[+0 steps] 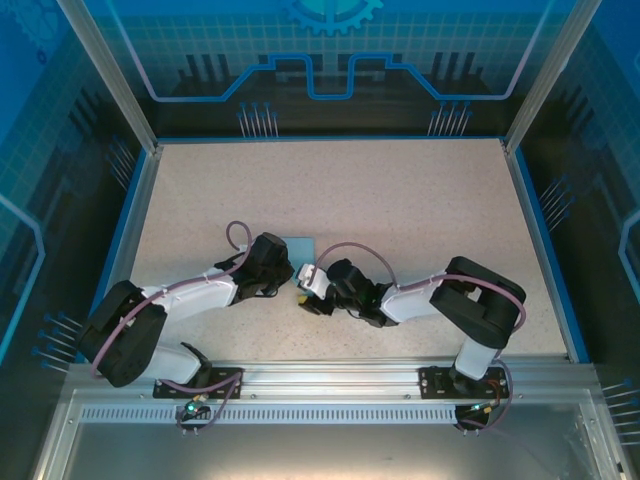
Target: Fold a paper plane with a square sheet of paper (pick it up from the middle)
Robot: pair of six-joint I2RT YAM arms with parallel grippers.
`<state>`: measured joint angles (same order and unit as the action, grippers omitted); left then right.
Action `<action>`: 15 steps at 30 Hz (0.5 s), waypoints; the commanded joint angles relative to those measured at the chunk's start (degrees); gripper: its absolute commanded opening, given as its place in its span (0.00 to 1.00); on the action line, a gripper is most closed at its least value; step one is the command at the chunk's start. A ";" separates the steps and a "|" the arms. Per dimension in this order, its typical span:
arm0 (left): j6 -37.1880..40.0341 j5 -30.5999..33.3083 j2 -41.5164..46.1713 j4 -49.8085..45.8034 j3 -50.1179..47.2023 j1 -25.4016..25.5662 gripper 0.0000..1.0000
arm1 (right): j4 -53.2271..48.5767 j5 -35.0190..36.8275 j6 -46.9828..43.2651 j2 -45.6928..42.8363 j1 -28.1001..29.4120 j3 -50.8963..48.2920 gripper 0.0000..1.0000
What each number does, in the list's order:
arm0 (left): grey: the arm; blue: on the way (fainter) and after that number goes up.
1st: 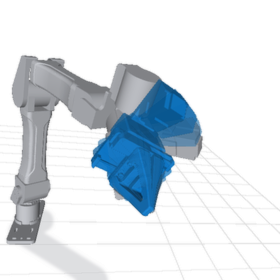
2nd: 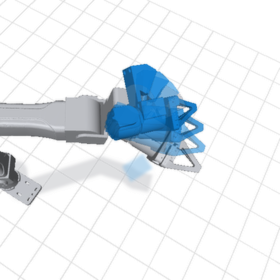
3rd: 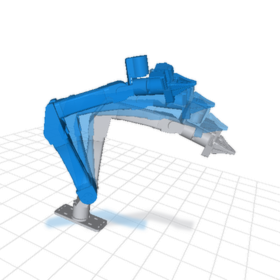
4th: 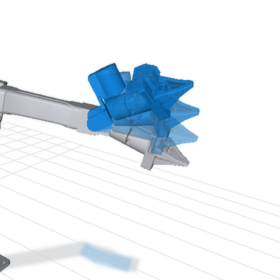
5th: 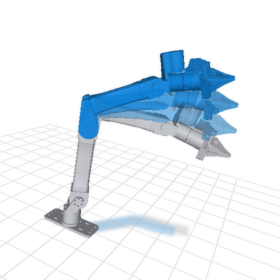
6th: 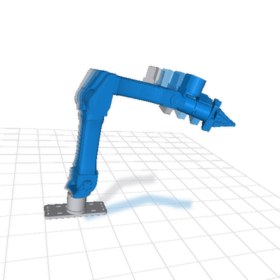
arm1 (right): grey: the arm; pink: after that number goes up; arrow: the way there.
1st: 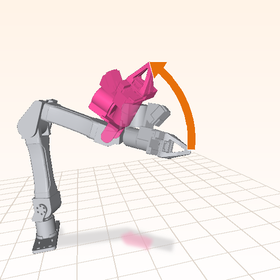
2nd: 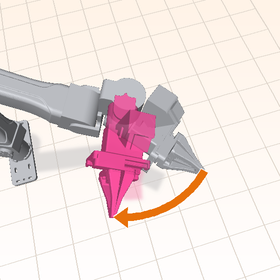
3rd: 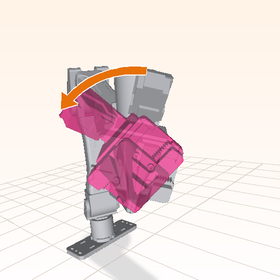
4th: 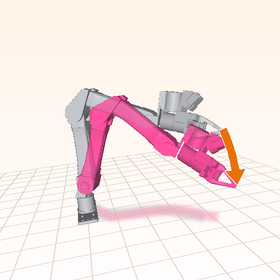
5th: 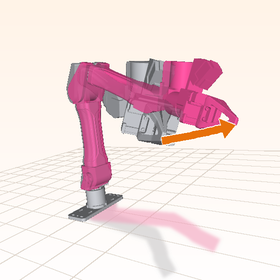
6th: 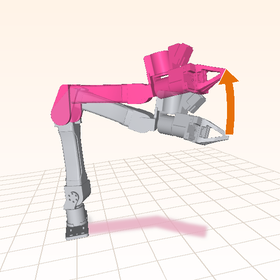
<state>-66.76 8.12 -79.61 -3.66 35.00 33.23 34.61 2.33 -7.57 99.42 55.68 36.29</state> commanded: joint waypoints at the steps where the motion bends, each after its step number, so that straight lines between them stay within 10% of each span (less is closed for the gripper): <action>1: -1.50 -0.61 0.68 -1.64 1.47 0.45 0.07 | 6.42 -0.41 -0.12 2.43 1.10 0.52 0.50; 15: -2.54 -2.52 1.66 -1.13 1.03 0.00 0.16 | 9.25 1.22 2.03 6.93 0.32 1.30 0.30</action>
<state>-68.75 7.38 -78.91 -4.10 35.11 33.21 41.50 2.98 -6.57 105.36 55.83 36.47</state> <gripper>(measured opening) 0.153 0.309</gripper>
